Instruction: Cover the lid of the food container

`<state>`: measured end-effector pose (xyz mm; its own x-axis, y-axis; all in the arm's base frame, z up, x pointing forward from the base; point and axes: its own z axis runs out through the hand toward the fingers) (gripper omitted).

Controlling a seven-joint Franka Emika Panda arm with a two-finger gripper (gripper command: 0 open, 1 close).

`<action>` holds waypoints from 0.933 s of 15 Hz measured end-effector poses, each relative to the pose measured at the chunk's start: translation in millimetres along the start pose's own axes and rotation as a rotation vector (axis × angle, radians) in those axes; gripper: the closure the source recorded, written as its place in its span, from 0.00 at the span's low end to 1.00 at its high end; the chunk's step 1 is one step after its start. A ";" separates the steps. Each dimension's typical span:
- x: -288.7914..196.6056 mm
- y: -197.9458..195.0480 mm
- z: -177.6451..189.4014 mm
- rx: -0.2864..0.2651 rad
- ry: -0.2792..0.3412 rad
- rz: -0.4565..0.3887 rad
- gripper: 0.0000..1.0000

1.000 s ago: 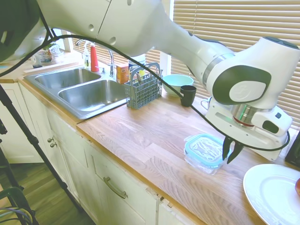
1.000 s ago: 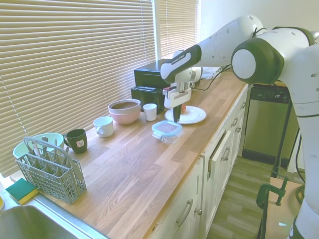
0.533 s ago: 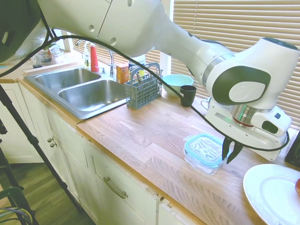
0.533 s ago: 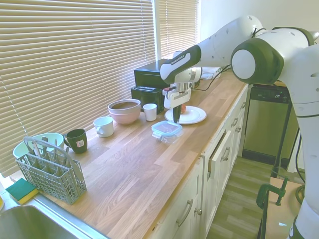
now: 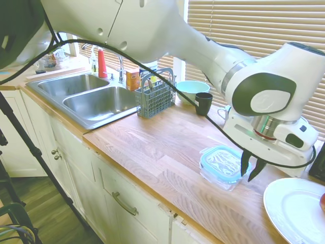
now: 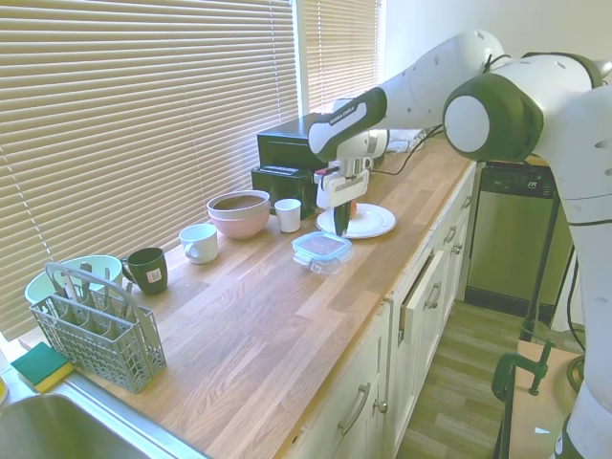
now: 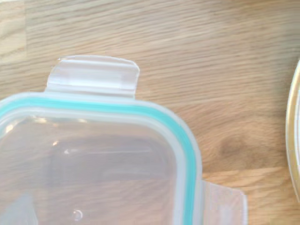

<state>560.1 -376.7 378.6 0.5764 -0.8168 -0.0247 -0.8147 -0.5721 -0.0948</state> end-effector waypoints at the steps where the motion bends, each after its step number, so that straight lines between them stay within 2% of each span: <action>1: 0.3 0.5 0.3 0.000 0.000 0.001 0.00; 9: 1.2 0.4 -2.3 -0.001 0.004 0.000 0.00; 14: -18.6 -10.4 -56.1 0.019 0.067 -0.025 0.00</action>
<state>554.3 -359.8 435.9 0.5903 -0.8060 0.0444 -0.7986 -0.5911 -0.1135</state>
